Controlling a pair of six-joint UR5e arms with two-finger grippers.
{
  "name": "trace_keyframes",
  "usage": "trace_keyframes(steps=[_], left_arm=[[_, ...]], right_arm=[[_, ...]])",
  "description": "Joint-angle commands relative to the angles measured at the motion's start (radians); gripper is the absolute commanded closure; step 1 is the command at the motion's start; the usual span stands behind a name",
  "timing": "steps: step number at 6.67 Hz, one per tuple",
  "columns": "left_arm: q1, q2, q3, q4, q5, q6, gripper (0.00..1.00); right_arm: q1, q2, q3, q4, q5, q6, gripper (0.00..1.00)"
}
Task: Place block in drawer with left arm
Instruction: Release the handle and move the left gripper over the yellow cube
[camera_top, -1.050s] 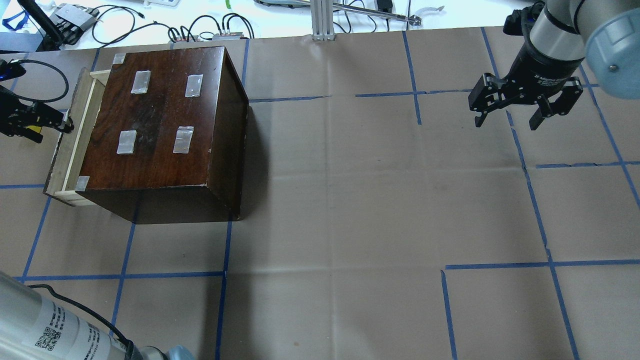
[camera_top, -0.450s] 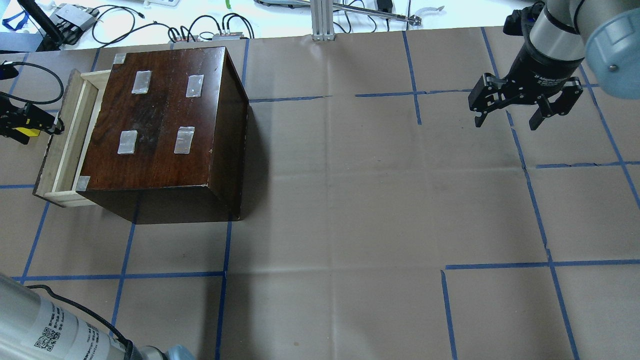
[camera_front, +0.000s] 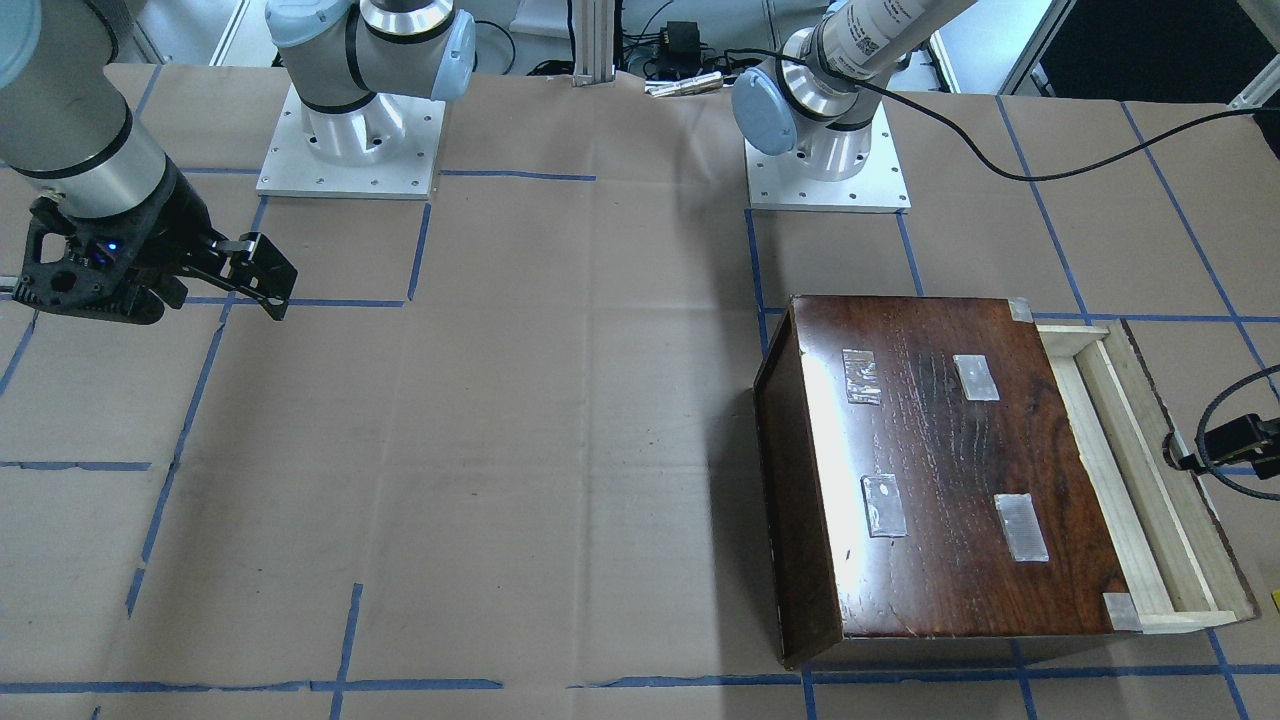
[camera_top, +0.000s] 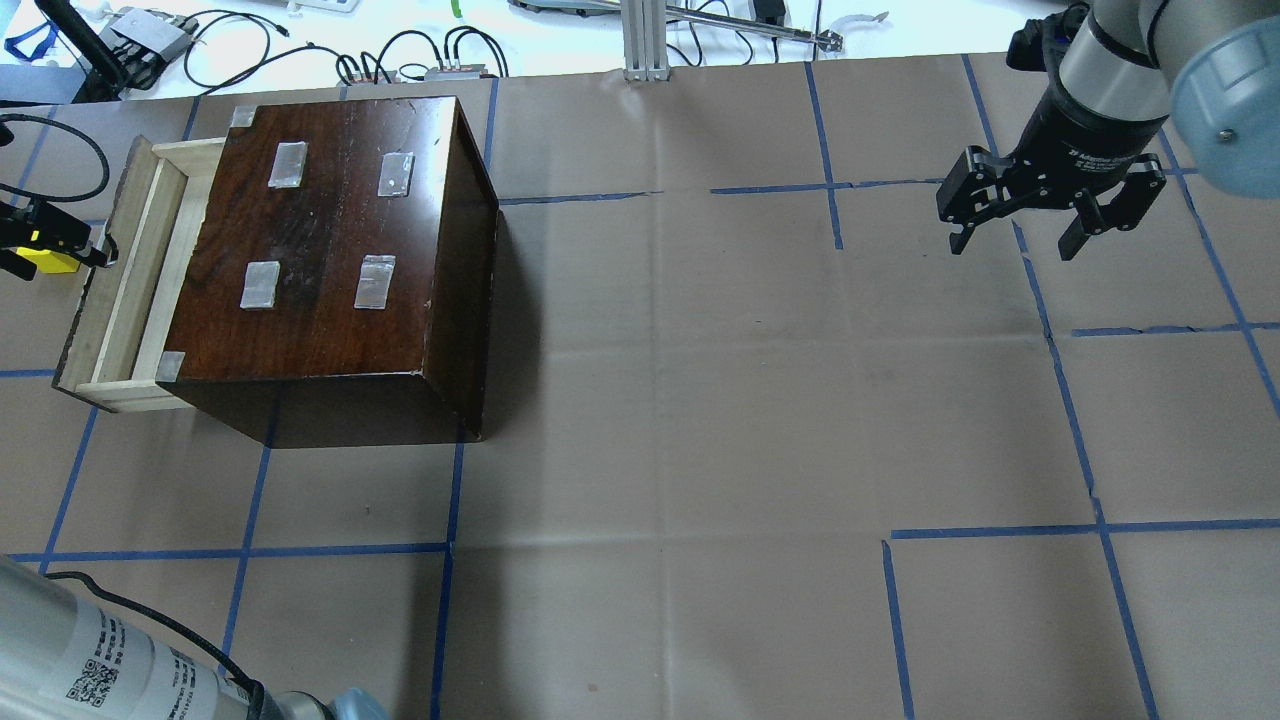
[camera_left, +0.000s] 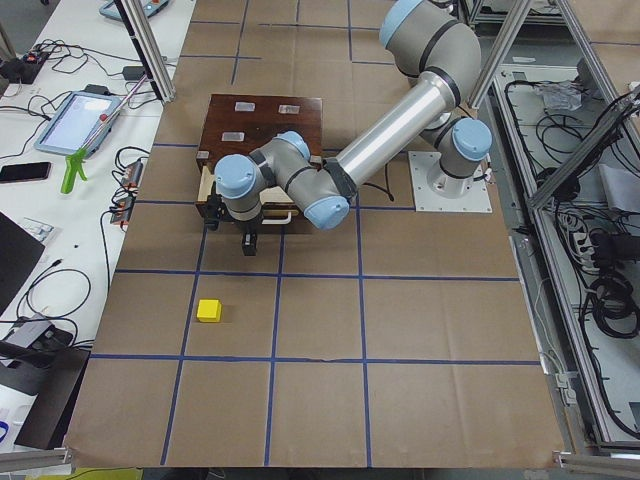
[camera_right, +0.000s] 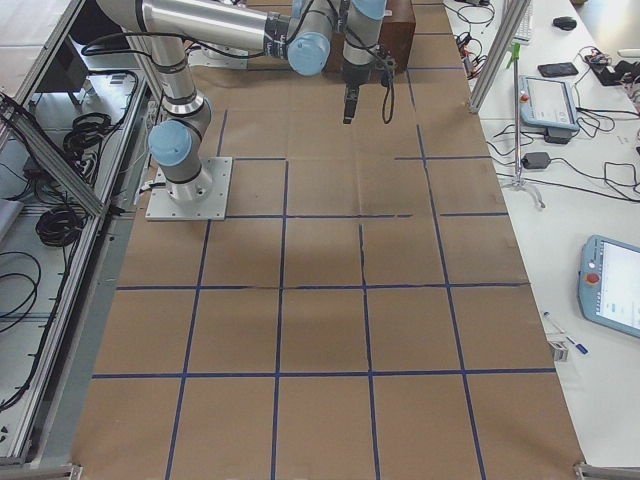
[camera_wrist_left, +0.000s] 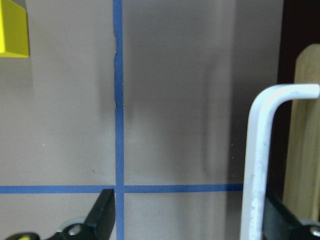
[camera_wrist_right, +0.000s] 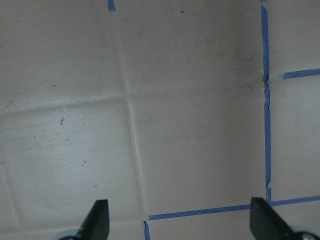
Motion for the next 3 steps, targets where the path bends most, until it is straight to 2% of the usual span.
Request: trace_keyframes(steps=[1,3], left_arm=[[-0.001,0.024,0.068,-0.016,0.000,-0.003,0.01],[0.004,-0.018,0.139,-0.014,-0.006,0.002,0.01]], right_arm=[[0.000,-0.001,0.000,0.000,0.000,0.000,0.00],[0.000,-0.001,-0.001,0.000,0.000,0.000,0.00]])
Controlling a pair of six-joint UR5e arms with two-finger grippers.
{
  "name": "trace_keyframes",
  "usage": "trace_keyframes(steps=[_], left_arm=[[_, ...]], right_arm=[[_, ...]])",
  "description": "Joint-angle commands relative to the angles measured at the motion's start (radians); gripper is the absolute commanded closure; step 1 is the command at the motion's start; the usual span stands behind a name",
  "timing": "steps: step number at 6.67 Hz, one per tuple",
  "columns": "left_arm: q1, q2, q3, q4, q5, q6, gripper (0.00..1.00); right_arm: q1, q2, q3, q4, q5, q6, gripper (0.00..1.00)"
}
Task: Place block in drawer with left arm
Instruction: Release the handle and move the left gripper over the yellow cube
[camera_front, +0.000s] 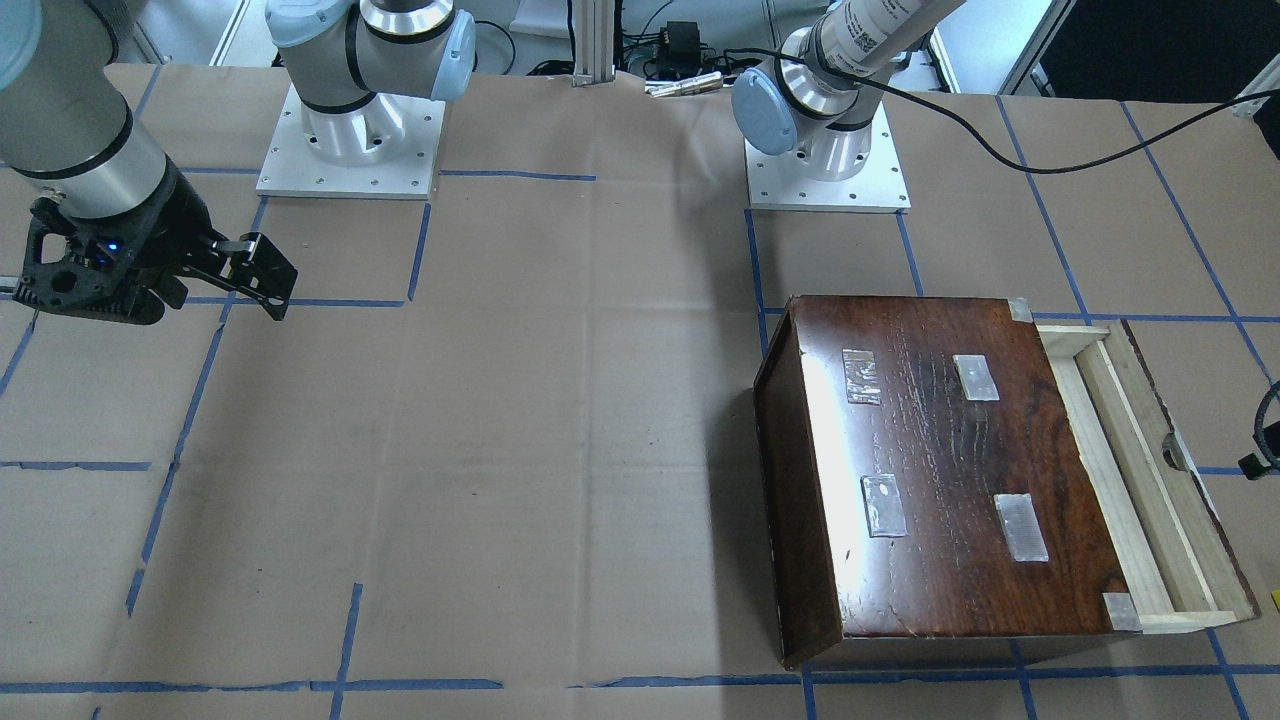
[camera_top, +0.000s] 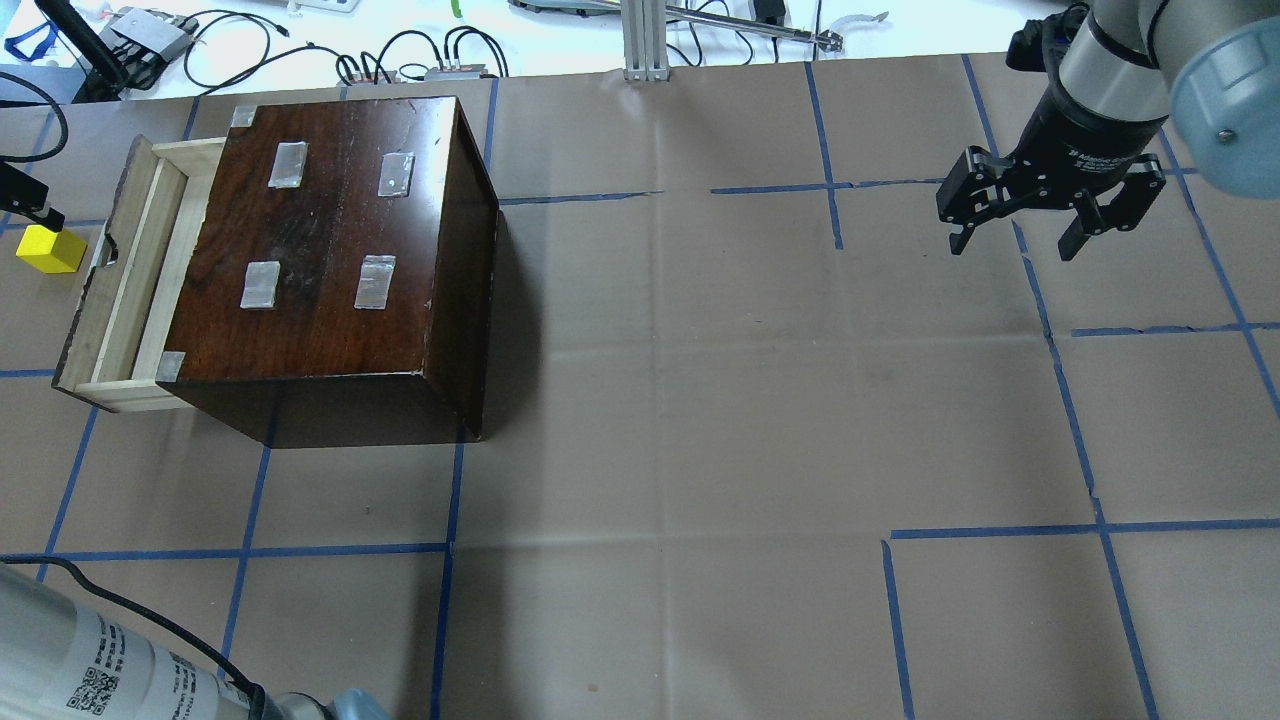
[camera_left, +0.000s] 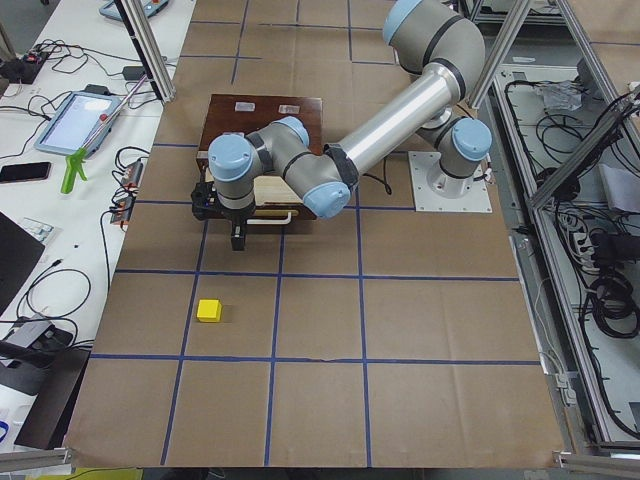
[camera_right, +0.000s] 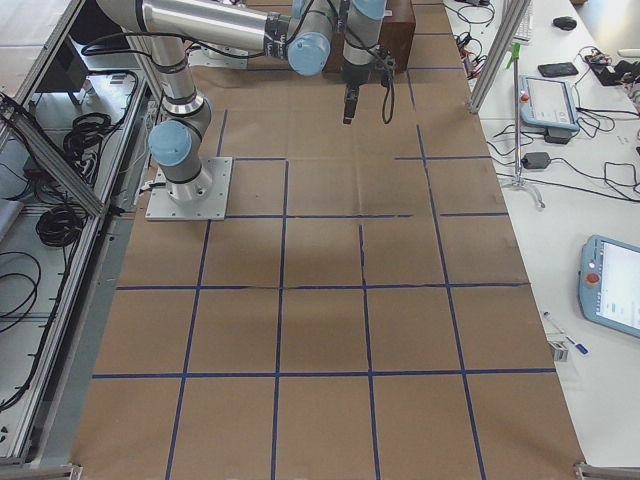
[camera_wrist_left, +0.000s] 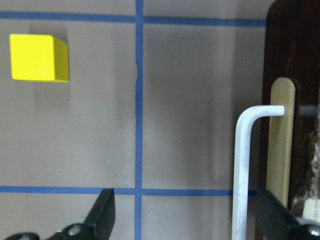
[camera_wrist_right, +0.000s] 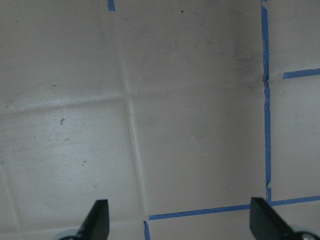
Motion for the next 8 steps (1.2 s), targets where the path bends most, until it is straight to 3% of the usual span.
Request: trace_keyframes(steps=[1,5,6,8], left_arm=[[0.003,-0.079,0.123,-0.005,-0.003,0.003,0.01],[0.032,-0.334,0.459,-0.080,-0.009,0.057,0.01],[0.042,-0.360,0.525,-0.144,-0.009,0.077,0.02],[0.048,-0.453,0.610,-0.149,-0.003,0.094,0.02]], right_arm=[[0.000,0.001,0.000,0.000,0.000,0.000,0.00],[0.000,-0.001,0.000,0.000,0.000,0.001,0.00],[0.000,-0.001,-0.001,0.000,0.000,0.001,0.00],[0.000,-0.001,-0.001,0.000,0.000,0.001,0.00]])
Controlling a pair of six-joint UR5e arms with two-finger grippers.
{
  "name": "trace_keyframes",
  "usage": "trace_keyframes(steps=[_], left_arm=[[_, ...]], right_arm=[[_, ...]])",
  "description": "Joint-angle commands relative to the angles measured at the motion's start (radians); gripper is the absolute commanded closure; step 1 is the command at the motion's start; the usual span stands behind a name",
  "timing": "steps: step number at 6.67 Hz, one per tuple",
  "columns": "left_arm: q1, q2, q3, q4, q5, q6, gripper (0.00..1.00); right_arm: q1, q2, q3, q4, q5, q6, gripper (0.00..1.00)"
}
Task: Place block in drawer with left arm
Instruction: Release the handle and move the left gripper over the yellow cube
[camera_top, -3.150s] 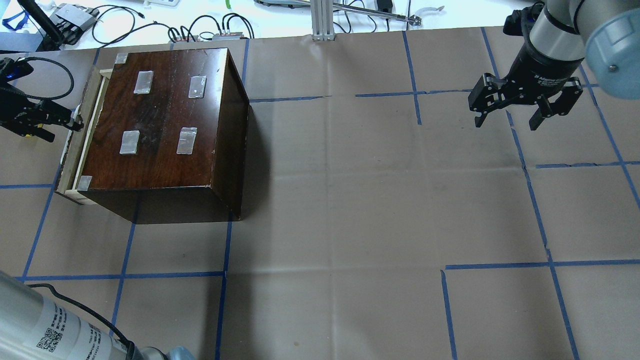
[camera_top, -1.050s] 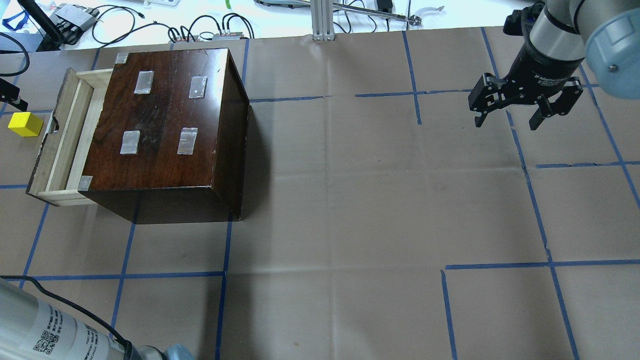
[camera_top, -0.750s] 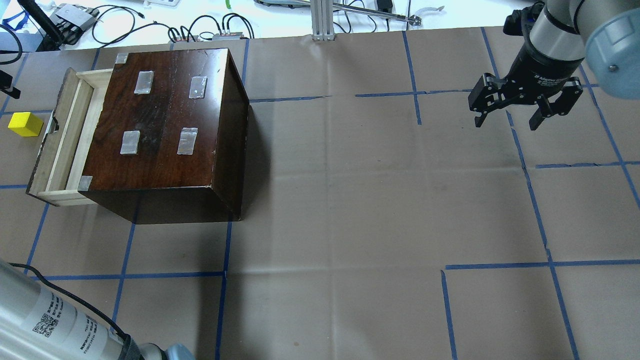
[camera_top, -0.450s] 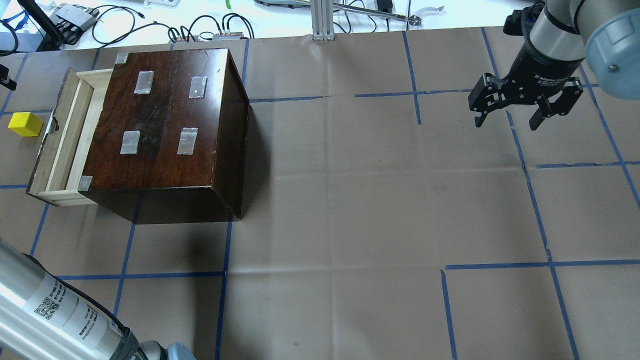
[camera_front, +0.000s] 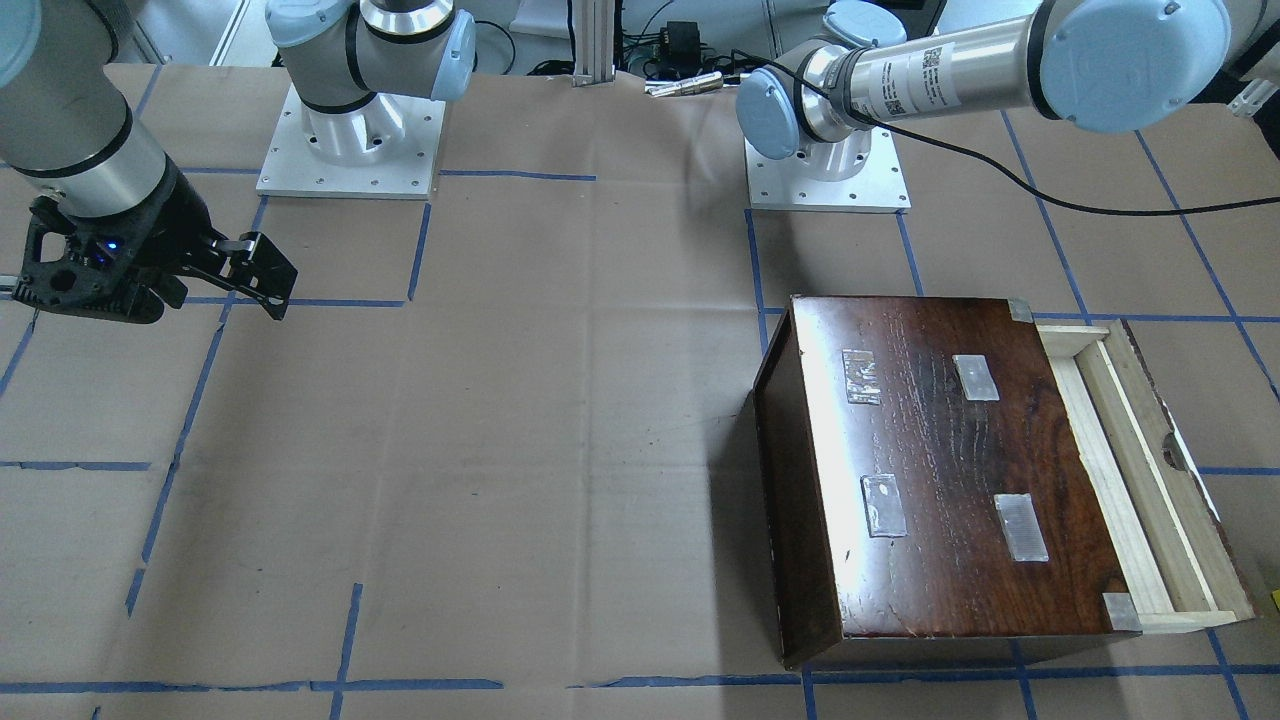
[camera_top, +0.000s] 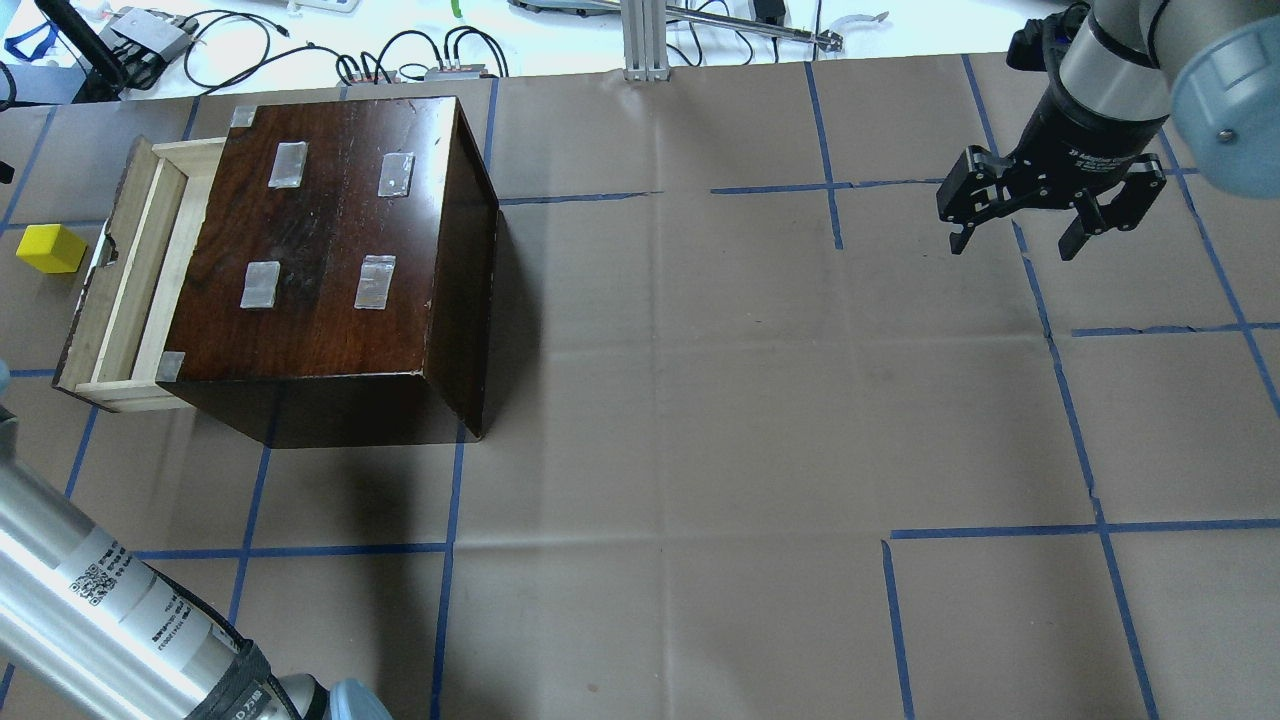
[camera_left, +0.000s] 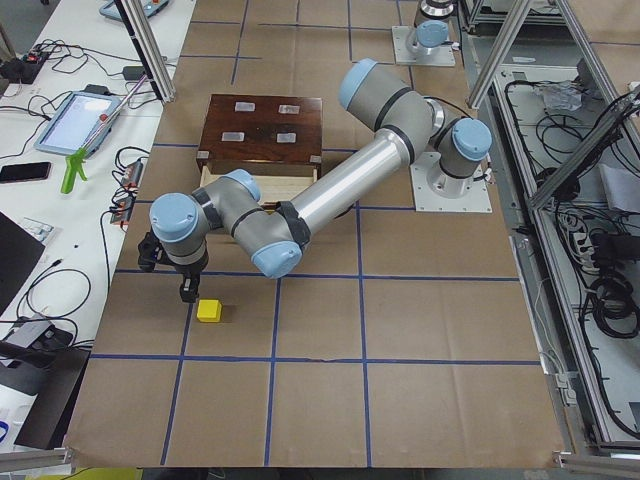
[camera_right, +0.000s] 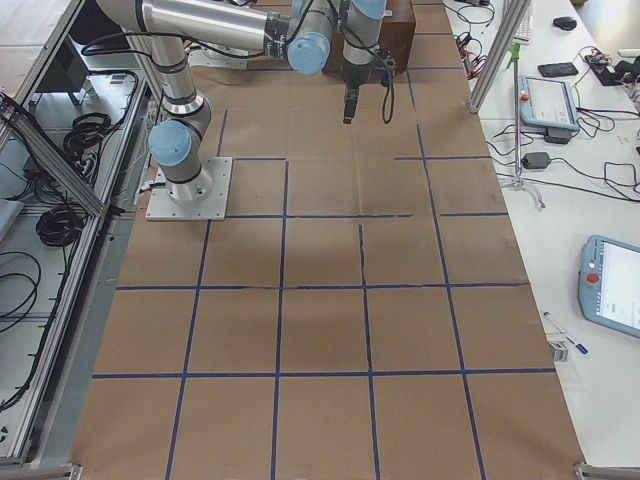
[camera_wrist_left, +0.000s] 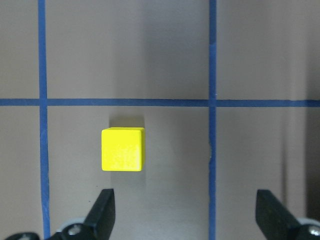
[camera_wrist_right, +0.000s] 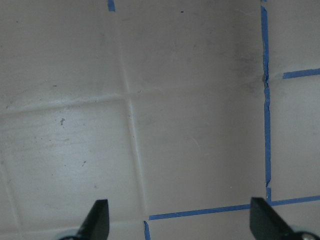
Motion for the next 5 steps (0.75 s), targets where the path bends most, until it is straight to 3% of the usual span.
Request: trace_keyframes(steps=[1,4,5], left_arm=[[0.005,-0.101,0.056,-0.008,0.002,0.016,0.02],[0.005,-0.184,0.058,0.046,0.009,0.044,0.02],[0.005,-0.200,0.059,0.048,0.056,0.046,0.02]], right_arm=[[0.000,0.000,-0.001,0.000,0.000,-0.002,0.00],[0.000,0.000,-0.001,0.000,0.000,-0.002,0.00],[0.000,0.000,0.001,0.000,0.000,-0.002,0.00]])
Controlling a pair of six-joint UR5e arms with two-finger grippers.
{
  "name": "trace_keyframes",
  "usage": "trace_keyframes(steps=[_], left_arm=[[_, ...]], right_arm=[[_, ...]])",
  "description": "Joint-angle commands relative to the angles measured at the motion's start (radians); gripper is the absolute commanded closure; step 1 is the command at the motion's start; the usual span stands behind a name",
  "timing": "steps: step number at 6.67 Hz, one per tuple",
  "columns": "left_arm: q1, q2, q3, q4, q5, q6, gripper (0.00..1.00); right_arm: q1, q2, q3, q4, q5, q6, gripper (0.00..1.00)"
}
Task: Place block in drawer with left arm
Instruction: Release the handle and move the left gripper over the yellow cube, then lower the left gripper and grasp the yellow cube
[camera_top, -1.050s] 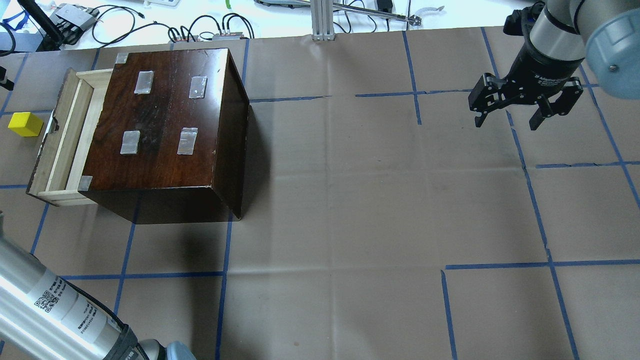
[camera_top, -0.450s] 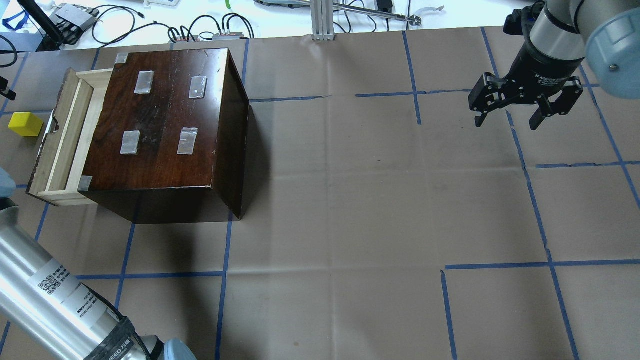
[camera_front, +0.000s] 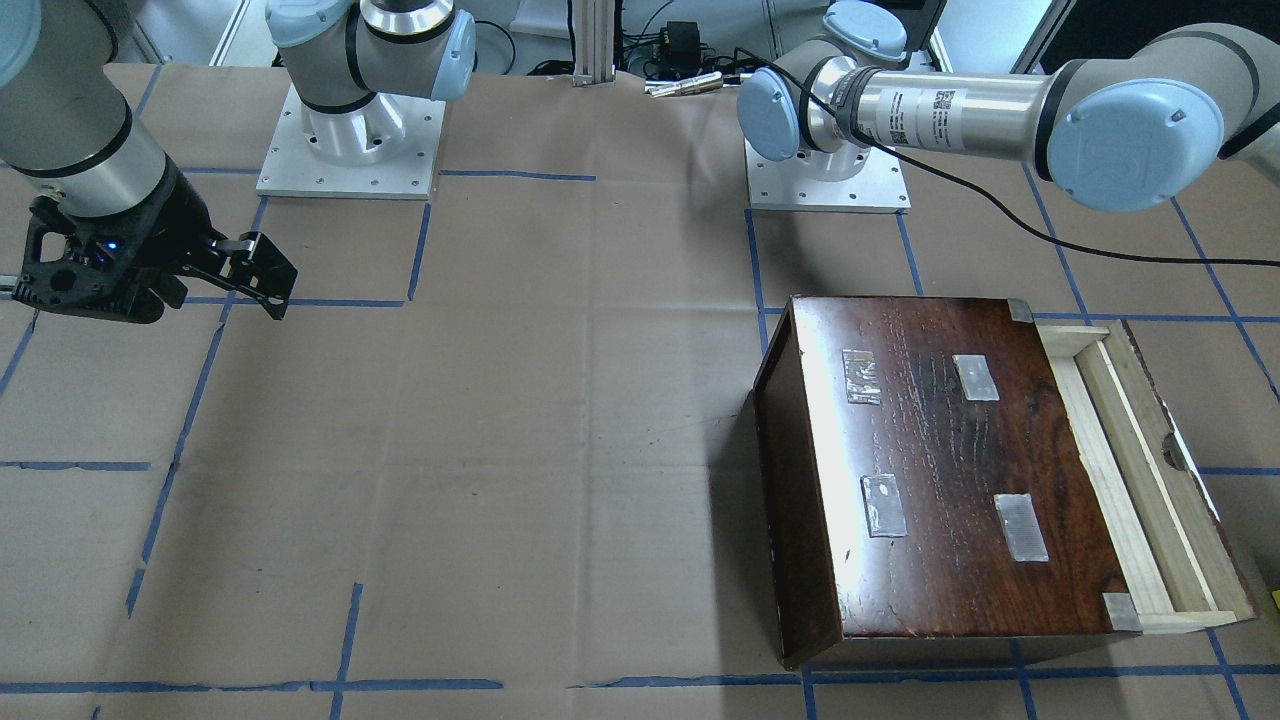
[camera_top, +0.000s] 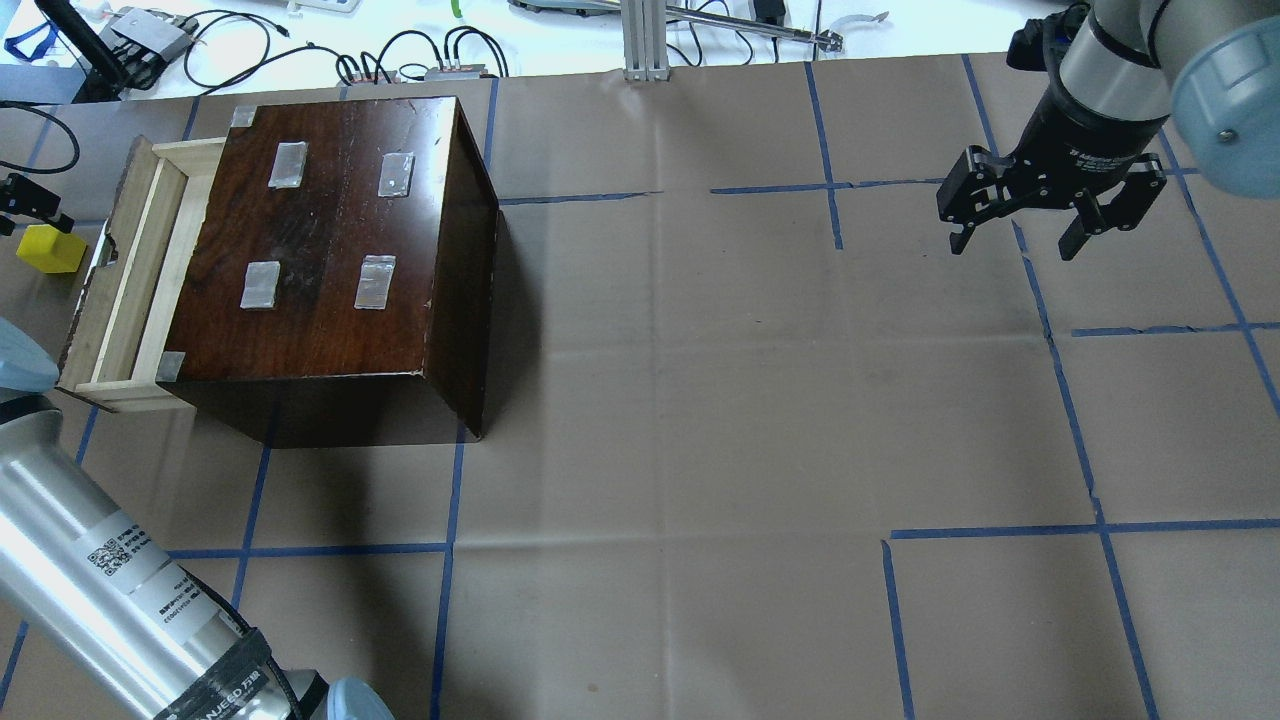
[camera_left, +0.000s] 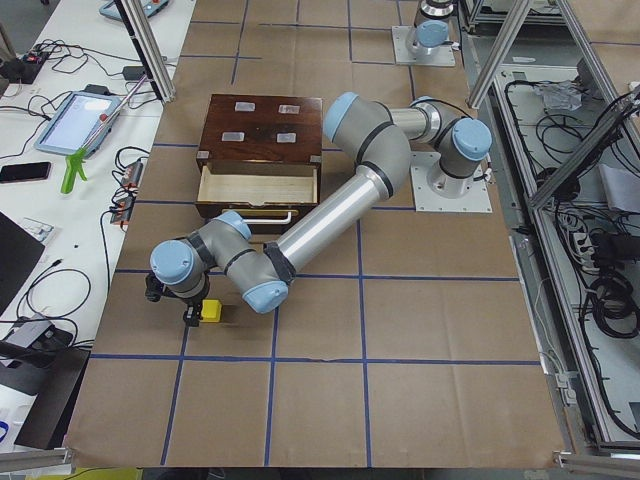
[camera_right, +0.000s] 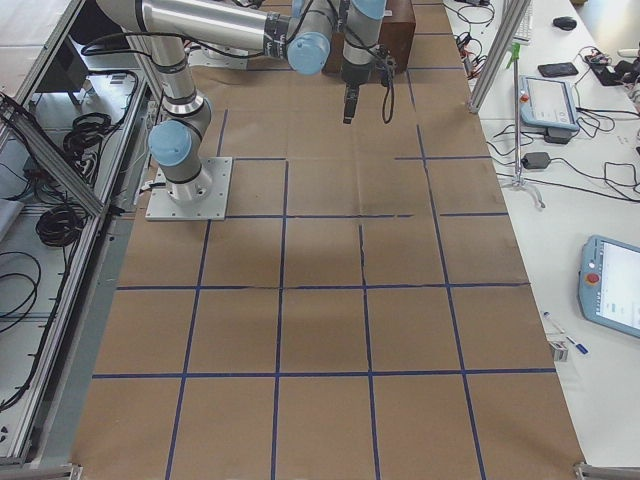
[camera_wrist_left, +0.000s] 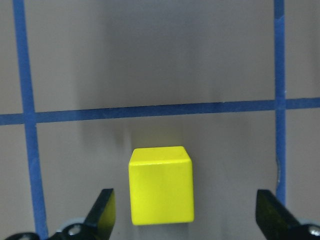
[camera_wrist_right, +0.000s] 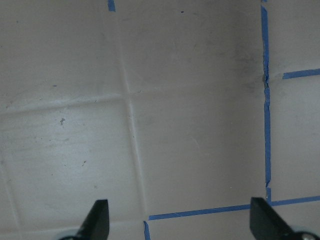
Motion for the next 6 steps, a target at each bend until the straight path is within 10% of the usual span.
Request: trace_keyframes(steps=[1,3,6], left_arm=[[0.000,-0.032,0.001,0.011,0.036,0.001,0.02],[0.000,-0.035,0.023,0.009,0.040,0.001,0.42],[-0.003,-0.009,0.052,-0.011,0.041,0.001,0.67]], right_arm=[[0.000,0.000,-0.001,0.000,0.000,0.000,0.00],[0.000,0.000,0.001,0.000,0.000,0.001,0.00],[0.000,0.000,0.001,0.000,0.000,0.001,0.00]])
